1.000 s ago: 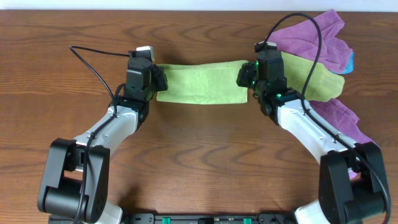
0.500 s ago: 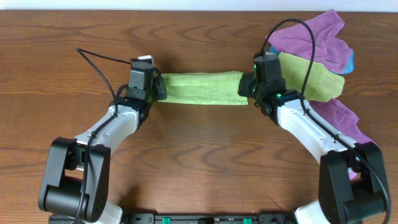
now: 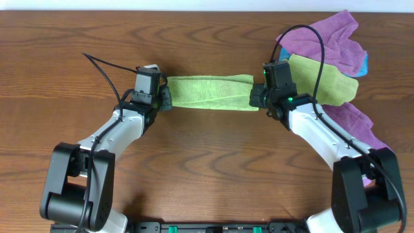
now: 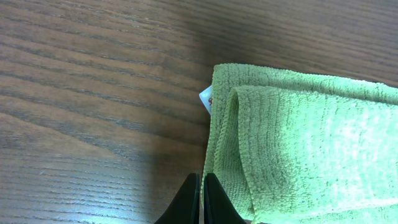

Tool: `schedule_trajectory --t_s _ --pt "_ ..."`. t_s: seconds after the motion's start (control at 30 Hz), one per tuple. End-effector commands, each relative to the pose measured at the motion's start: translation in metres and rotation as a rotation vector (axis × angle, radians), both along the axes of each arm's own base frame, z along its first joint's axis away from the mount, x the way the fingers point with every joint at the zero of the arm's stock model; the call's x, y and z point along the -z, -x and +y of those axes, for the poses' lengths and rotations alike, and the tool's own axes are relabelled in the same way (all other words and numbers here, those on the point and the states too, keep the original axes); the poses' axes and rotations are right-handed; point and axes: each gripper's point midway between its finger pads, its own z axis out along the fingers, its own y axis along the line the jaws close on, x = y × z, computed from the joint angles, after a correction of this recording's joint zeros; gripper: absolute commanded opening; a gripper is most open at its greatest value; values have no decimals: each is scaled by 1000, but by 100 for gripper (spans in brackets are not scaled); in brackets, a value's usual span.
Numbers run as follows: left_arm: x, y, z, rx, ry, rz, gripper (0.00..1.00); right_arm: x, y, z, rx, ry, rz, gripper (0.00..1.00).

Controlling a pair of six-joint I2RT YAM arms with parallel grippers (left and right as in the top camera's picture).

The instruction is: Fold the cloth

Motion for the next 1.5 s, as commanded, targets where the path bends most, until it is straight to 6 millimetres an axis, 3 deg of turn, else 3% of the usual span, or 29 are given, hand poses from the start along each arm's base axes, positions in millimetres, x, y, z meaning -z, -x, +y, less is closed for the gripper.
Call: schedule_trajectory --t_s 0.0,0.03,0.1,0.13,0.23,0.3,0.33,0.37,0.4,0.47,0.57,0.6,0.67,0.9,1.1,1.23,1.47 --pt "0 -5 5 -32 -5 1 6 2 1 4 -20 -20 15 66" --pt "1 -4 5 -31 -5 3 9 3 2 5 -23 -23 20 74" --pt "1 -3 3 -26 0 9 33 4 3 4 -23 -20 27 92" --pt "2 -2 3 -23 4 13 51 5 4 3 -30 -14 30 94" --pt "2 -1 -4 0 33 19 74 5 4 3 -46 -1 29 99" --pt "1 -1 -10 24 63 20 84 2 2 4 -46 -4 20 89" --pt "-1 -1 -15 39 83 18 84 0 1 4 -46 -6 13 66" --pt "-4 -2 -19 56 106 9 83 -4 -1 5 -46 -9 2 35" --pt "-9 -3 -25 77 133 -5 75 -9 -5 6 -47 -15 -16 11" --pt "-16 -7 -33 105 170 -31 57 -14 -10 8 -48 -23 -44 2" --pt "-29 -14 -44 144 218 -83 17 -17 -14 9 -47 -27 -61 2" --pt "-32 -17 -45 147 223 -102 10 -17 -14 9 -47 -27 -62 2" --pt "-36 -23 -45 147 223 -131 6 -17 -15 7 -40 -21 -66 2" --pt "-22 -27 -41 155 148 -136 6 -17 -16 4 -6 -26 -66 1" --pt "14 -29 -55 186 141 -103 6 -16 -15 4 -6 -24 -60 2" --pt "35 -29 -54 180 127 -74 6 -14 -12 3 -6 -20 -46 1" --pt "66 -10 -2 63 -140 45 6 -11 -9 2 -5 -14 -30 2"
